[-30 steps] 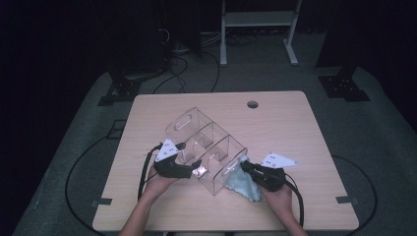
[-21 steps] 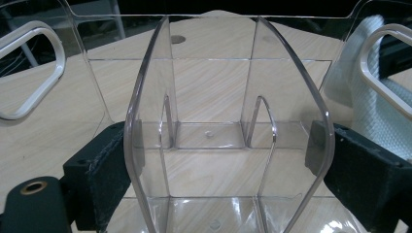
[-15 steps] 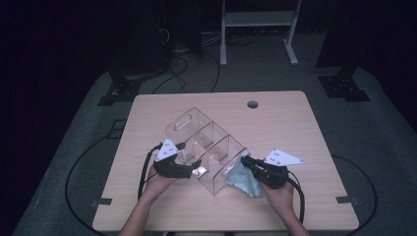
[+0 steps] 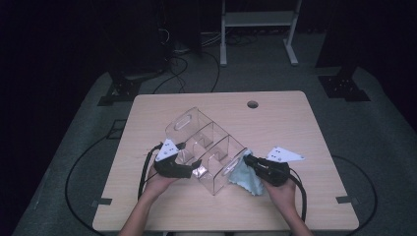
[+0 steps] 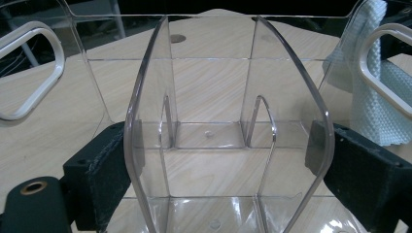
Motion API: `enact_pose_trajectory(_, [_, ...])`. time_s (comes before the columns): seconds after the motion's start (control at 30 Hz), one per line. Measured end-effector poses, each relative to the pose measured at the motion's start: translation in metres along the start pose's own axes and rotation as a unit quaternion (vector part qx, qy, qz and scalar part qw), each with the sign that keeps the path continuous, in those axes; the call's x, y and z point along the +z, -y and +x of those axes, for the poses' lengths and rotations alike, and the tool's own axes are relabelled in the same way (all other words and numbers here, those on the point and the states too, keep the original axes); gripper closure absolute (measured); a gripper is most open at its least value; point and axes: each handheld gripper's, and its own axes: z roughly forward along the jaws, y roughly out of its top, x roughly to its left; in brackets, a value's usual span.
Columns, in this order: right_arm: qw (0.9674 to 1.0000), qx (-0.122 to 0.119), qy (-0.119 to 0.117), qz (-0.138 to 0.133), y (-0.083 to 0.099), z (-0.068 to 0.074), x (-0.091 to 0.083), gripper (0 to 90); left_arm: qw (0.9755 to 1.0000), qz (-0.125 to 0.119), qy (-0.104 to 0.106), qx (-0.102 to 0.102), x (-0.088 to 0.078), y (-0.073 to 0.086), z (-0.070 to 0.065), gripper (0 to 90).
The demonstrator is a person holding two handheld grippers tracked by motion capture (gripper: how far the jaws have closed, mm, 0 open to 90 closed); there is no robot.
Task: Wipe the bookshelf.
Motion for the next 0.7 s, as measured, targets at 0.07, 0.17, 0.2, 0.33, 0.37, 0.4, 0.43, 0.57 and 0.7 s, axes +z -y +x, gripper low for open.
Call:
enact_pose_trajectory(0.07, [0.9999, -0.005, -0.002, -0.015, -0.004, 0.002, -0.004, 83.1, 1.0000, 0.001, 0.001, -0.001, 0.000, 0.000, 0.000, 10.0])
enact_pose_trajectory(0.17, [0.9996, -0.013, 0.001, -0.027, -0.012, 0.005, -0.008, 83.1, 1.0000, 0.001, 0.001, -0.002, 0.000, 0.000, 0.000, 10.0])
enact_pose_trajectory(0.2, [0.9996, -0.011, 0.000, -0.026, -0.011, 0.003, -0.007, 83.1, 1.0000, 0.001, 0.001, -0.001, 0.000, 0.000, 0.000, 10.0])
enact_pose_trajectory(0.33, [0.9998, 0.000, -0.005, -0.019, -0.009, 0.001, -0.006, 83.2, 1.0000, 0.001, -0.002, 0.001, 0.000, 0.000, 0.000, 9.9])
enact_pose_trajectory(0.37, [0.9997, -0.001, -0.011, -0.023, -0.010, 0.004, -0.007, 83.2, 1.0000, 0.001, -0.002, 0.001, 0.000, 0.000, 0.000, 9.8])
enact_pose_trajectory(0.4, [0.9995, -0.002, -0.017, -0.026, -0.011, 0.007, -0.007, 83.2, 1.0000, 0.001, -0.002, 0.000, 0.000, 0.000, 0.000, 9.8])
enact_pose_trajectory(0.43, [0.9993, -0.007, -0.025, -0.028, -0.013, 0.012, -0.007, 83.1, 1.0000, 0.002, -0.002, -0.002, 0.000, 0.000, 0.000, 9.7])
enact_pose_trajectory(0.57, [0.9986, -0.027, -0.035, -0.029, -0.018, 0.021, -0.008, 83.2, 1.0000, 0.002, 0.000, -0.001, 0.000, 0.000, 0.000, 9.7])
enact_pose_trajectory(0.7, [0.9995, -0.010, -0.017, -0.026, -0.016, 0.010, -0.009, 83.2, 1.0000, 0.002, -0.004, 0.000, 0.001, -0.001, -0.001, 9.7])
